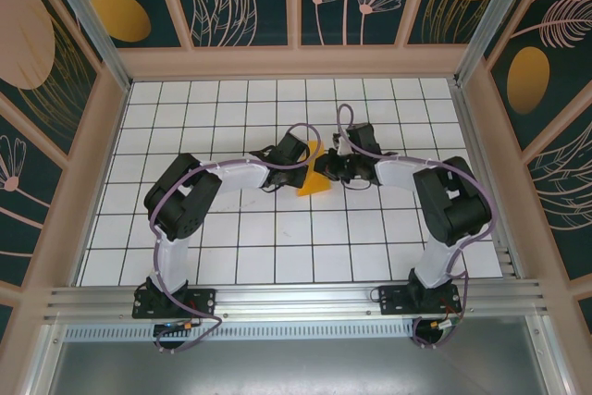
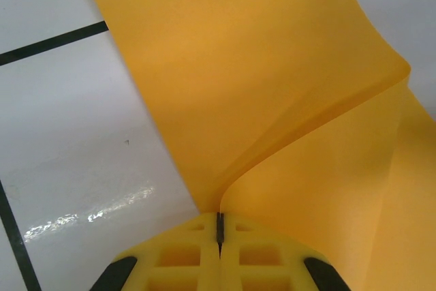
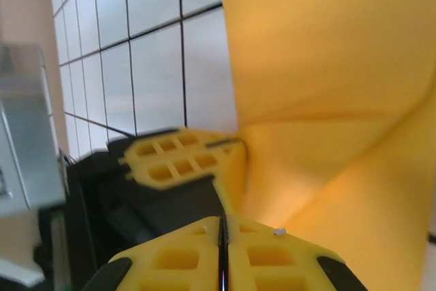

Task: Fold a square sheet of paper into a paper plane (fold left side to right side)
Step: Fold the triangle a second time at the center of the table.

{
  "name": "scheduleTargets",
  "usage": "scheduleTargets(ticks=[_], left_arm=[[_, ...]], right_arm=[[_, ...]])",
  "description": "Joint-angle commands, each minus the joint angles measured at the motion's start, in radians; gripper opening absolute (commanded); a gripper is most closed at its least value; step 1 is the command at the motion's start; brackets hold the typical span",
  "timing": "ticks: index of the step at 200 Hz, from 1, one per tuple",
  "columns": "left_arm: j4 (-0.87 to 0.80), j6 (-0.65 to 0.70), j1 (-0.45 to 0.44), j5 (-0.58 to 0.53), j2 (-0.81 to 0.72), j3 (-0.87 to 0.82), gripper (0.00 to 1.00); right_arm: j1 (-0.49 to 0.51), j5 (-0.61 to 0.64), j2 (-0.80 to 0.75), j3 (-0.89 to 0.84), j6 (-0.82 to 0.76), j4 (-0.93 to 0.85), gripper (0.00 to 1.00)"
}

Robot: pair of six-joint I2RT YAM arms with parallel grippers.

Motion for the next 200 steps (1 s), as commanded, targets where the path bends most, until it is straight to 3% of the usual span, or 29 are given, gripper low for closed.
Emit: scheduleTargets(ticks=[1,200], left_arm=[[-0.005,-0.001,0.007,0.021,0.037,-0.001,0.00],[-0.001,-0.005,0.006,0.031,0.038,-0.001,0.00]], right_arm=[[0.009,-0.022,0.066,0.055,0.029,0.061,0.12],[0.020,0.069,0.178,0.054,-0.031,-0.042,0.12]])
